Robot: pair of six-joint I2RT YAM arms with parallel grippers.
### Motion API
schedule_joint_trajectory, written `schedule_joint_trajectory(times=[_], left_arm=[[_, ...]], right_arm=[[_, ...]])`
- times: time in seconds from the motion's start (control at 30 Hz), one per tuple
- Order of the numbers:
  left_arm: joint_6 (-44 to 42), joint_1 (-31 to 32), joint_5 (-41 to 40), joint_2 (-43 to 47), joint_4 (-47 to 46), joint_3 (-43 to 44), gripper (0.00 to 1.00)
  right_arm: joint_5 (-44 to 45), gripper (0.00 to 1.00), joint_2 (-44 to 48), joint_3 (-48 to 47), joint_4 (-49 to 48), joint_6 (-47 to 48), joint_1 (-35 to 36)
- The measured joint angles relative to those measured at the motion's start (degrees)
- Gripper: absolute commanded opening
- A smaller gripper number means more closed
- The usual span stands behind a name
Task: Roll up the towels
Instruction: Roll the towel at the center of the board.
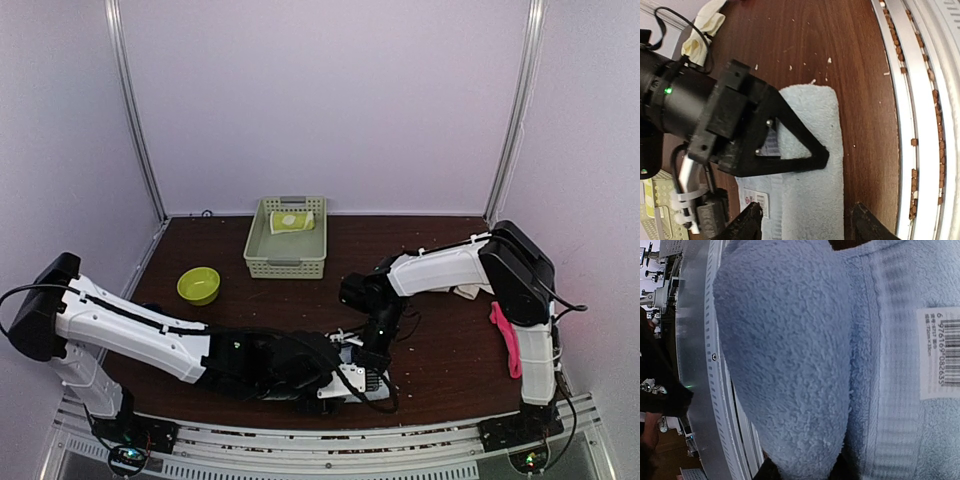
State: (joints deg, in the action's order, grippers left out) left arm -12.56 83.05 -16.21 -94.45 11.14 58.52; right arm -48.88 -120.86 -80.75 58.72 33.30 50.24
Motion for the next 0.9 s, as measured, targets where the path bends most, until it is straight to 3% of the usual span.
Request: schedule_joint_trajectory(times=[0.27, 0.47, 0.67, 0.7, 0.73, 0.9], left_arm=[[-0.9, -0.1, 0.5, -9.3, 0.5, 2.9, 0.62], [-0.9, -0.1, -3.0, -14.5, 0.5, 6.1, 0.45], [-1.0, 0.0, -4.4, -15.8, 0.8, 7.7, 0.26], [-0.9, 0.0, -4.4, -15.8, 0.8, 7.8, 0.25], [-0.8, -0.1, -4.3, -15.8, 0.8, 7.9, 0.24], [0.2, -1.4, -1.4, -15.6, 1.8, 8.6, 0.23]], right_arm=[[-0.5, 0.22, -0.1, 0.0, 0.4, 0.0, -0.2], [-0.5, 0.27, -0.2, 0.0, 0.9, 0.0, -0.4], [0.3, 0.53, 0.7, 0.0, 2.3, 1.6, -0.4], [0.9, 0.83, 1.4, 0.0, 2.7, 2.0, -0.3], [1.7, 0.99, 2.1, -0.2, 3.2, 2.3, -0.3], [5.6, 1.00, 7.6, -6.7, 6.3, 2.8, -1.3]])
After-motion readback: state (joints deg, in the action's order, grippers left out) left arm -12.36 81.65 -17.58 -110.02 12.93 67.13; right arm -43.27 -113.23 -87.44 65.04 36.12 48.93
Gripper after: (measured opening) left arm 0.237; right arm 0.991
